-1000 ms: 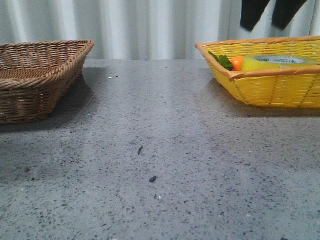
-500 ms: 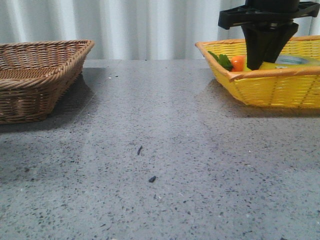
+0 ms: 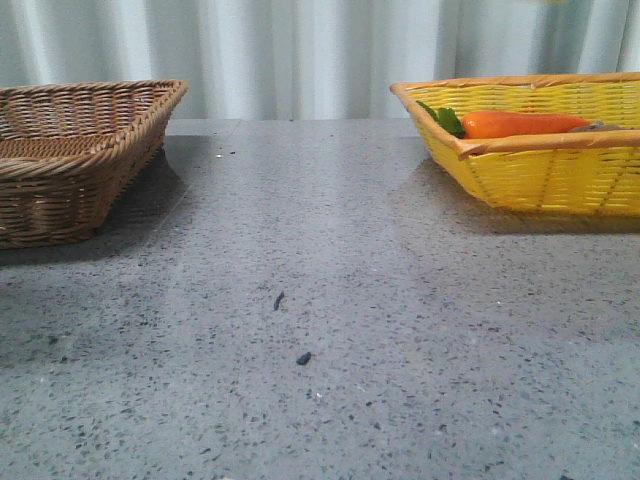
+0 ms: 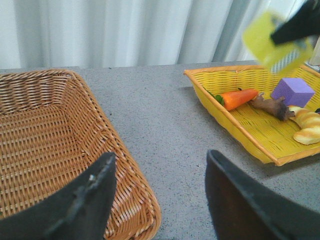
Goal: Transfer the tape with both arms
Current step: 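Lift the tape roll and carry it toward the table center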
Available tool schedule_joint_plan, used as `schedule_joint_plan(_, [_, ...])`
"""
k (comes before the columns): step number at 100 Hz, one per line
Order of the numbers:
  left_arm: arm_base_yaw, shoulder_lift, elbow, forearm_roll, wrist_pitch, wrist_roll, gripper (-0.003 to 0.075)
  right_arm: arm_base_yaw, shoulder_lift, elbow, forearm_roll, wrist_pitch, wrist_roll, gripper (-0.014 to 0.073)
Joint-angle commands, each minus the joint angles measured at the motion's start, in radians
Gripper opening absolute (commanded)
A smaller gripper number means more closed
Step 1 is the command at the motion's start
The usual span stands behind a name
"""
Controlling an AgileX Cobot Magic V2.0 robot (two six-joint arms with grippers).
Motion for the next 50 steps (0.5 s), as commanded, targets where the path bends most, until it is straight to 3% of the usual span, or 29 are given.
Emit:
schedule_joint_plan(1, [-0.009, 0.000, -0.037, -0.017, -0.072, -0.005, 0.0368, 0.048, -0.044, -0.107, 0.007, -0.089, -0.004, -0.0051])
schedule_joint_plan(32, [-0.009, 0.000, -0.037, -0.019, -0.080, -0.005, 0.0368, 0.239, 0.101, -0.130, 0.007, -0.103, -0.007, -0.0052])
schedule_joint_plan(50, [-0.009, 0.000, -0.037, -0.019, -0.067, -0.005, 0.0368, 0.259, 0.238, -0.130, -0.051, -0.068, -0.004, -0.0050])
